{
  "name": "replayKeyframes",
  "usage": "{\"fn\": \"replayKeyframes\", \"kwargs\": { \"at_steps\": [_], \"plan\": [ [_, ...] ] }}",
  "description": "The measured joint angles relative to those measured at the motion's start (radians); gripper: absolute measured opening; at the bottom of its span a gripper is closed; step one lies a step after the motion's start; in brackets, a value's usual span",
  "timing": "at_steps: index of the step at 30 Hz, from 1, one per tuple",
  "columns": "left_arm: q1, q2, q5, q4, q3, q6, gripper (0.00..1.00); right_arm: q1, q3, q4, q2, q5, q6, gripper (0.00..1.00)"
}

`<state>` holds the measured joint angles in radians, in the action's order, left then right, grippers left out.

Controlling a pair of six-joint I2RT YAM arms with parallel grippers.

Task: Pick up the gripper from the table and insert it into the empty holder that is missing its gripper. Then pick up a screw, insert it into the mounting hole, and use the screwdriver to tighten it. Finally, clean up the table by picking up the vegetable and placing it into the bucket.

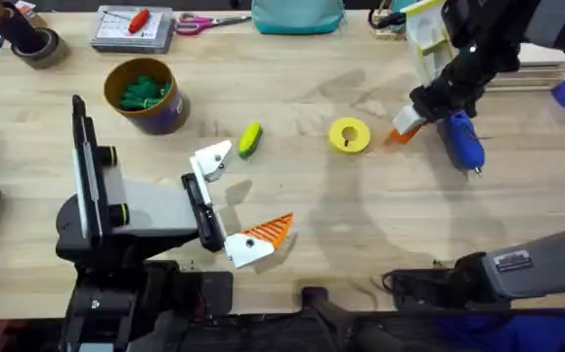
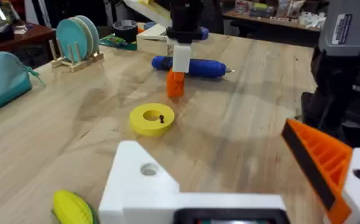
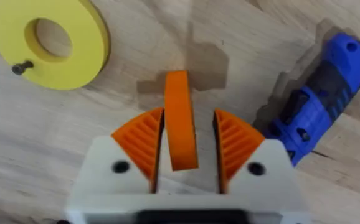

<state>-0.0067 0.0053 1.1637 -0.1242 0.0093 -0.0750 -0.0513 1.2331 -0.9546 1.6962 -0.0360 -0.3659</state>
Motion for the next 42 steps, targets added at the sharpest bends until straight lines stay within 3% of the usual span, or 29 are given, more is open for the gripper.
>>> {"fn": "replayKeyframes", "kwargs": {
  "at_steps": [1,3,5,23,29,34,42],
  "plan": [
    [0.0,0.0,0.0,0.0,0.0,0.0,0.986,0.0,0.0,0.002,0.0,0.0,-0.003,0.399],
    [0.0,0.0,0.0,0.0,0.0,0.0,0.986,0.0,0.0,0.009,0.0,0.0,-0.002,0.096],
    [0.0,0.0,0.0,0.0,0.0,0.0,0.986,0.0,0.0,0.013,0.0,0.0,-0.001,0.015],
    [0.0,0.0,0.0,0.0,0.0,0.0,0.986,0.0,0.005,-0.011,-0.006,0.004,0.08,0.013],
    [0.0,0.0,0.0,0.0,0.0,0.0,0.985,0.0,0.113,-0.102,-0.057,0.013,0.133,0.01],
    [0.0,0.0,0.0,0.0,0.0,0.0,0.985,0.0,0.22,-0.141,-0.146,0.095,0.161,0.01],
    [0.0,0.0,0.0,0.0,0.0,0.0,0.985,-0.022,0.233,-0.135,-0.265,0.297,0.228,0.01]
  ]
}}
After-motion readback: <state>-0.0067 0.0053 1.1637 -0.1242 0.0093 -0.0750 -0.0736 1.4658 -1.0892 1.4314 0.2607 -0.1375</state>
